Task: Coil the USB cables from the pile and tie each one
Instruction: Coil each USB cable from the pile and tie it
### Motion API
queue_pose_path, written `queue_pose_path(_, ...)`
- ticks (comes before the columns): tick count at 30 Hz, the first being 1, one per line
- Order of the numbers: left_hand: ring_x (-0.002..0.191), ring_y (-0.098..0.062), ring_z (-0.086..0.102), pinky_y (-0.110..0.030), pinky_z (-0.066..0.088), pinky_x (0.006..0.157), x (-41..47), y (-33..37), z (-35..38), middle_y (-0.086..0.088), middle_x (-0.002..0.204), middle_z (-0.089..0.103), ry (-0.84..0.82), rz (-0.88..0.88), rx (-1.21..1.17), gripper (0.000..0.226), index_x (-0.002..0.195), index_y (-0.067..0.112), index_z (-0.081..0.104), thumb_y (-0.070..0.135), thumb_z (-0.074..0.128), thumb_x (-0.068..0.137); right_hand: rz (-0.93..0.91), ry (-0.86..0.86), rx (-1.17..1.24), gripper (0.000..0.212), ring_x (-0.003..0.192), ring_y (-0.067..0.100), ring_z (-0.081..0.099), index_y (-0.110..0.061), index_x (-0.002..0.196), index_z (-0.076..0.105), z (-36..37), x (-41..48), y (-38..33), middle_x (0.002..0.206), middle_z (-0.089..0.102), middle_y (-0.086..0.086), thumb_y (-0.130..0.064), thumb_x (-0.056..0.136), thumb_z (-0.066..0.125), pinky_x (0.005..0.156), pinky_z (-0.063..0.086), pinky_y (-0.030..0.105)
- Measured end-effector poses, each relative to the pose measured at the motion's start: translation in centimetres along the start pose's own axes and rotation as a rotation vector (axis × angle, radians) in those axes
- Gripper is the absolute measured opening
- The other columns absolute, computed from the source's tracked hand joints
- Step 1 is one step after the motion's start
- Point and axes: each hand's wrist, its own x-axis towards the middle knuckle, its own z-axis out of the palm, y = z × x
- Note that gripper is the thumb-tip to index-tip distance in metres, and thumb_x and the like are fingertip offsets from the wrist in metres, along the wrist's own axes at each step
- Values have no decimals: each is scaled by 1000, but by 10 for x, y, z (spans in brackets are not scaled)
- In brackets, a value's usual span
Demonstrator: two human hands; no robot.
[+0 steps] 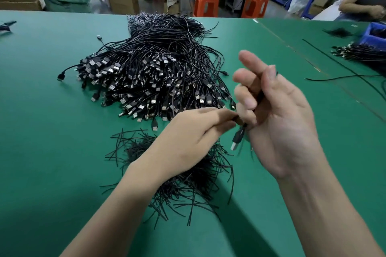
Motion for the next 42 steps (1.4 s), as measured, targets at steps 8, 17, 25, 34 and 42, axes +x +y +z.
queue_pose_path(8, 71, -10, 54, -29, 45, 66, 0, 9, -37, 11, 78, 58, 197, 108, 170, 19, 91, 21, 77, 36, 67, 98, -168, -40, -1275, 35, 63, 8, 62, -22, 88, 62, -22, -5, 17, 68, 66, -11, -33, 110, 38, 65, 49, 35)
queue_pose_path(17, 93, -9, 62, -23, 47, 86, 2, -4, -23, 8, 96, 66, 108, 10, -161, 18, 112, 29, 68, 23, 51, 107, 361, -299, 58, 33, 49, 10, 31, -14, 90, 64, -4, -18, 25, 56, 40, -7, -32, 105, 40, 46, 28, 21)
queue_pose_path(25, 74, 1, 49, -19, 38, 70, 3, 9, -7, 22, 74, 48, -112, -20, 62, 38, 74, 43, 39, 22, 50, 104, -127, 85, -488, 33, 84, 19, 75, -8, 103, 65, -7, -7, 24, 92, 77, 6, -22, 111, 37, 76, 60, 30)
queue_pose_path(34, 72, -5, 68, -23, 53, 67, -6, 2, -59, 20, 74, 72, 53, -122, 125, 18, 84, 37, 81, 53, 75, 86, 221, -197, -1222, 48, 58, 9, 50, -22, 86, 64, -21, -22, 32, 63, 56, -12, -47, 106, 29, 61, 43, 30)
queue_pose_path(42, 79, -5, 71, -19, 54, 75, -1, 1, -45, 5, 83, 77, 50, -190, -440, 12, 95, 19, 80, 24, 82, 85, 386, -457, -477, 32, 61, 11, 31, -12, 100, 65, -19, -27, 26, 65, 38, -8, -25, 106, 37, 59, 30, 20)
